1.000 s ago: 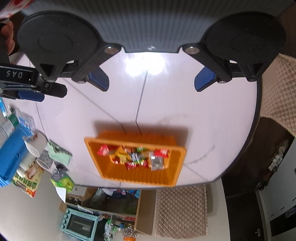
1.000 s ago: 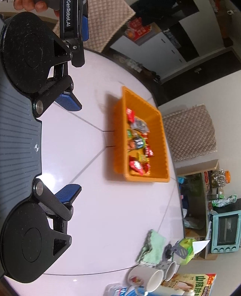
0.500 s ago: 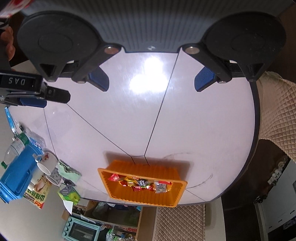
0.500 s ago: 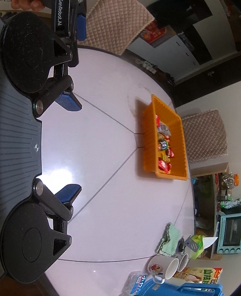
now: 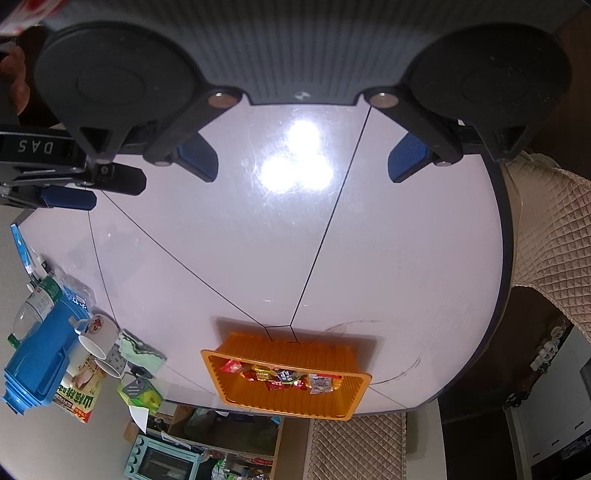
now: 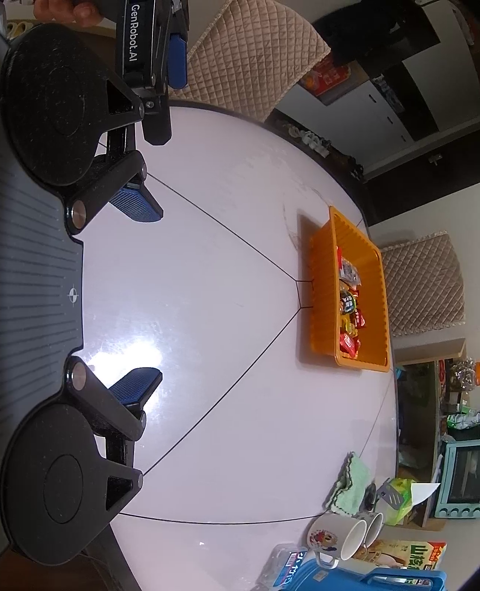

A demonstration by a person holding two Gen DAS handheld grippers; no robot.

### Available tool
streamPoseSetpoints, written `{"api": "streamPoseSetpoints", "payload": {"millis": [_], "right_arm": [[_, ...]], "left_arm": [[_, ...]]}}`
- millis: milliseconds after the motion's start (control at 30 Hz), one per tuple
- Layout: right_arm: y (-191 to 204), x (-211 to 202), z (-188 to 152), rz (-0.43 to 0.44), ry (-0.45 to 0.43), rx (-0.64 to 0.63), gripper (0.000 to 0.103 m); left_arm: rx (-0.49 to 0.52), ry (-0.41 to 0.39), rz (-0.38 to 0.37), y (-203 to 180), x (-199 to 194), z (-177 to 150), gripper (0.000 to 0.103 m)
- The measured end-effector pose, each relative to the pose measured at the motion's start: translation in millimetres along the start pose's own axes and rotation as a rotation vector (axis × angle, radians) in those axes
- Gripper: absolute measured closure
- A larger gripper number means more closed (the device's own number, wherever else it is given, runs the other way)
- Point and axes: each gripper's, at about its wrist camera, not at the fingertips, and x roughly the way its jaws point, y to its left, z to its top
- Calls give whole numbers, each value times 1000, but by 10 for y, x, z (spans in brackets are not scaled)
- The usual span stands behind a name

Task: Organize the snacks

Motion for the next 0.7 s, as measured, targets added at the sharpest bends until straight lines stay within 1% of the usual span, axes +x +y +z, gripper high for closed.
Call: {"api": "streamPoseSetpoints", "payload": {"millis": [700], "right_arm": [[0, -68, -28, 2, -9, -1, 18]], "left_arm": [[11, -9, 3, -46, -64, -39, 5]]}}
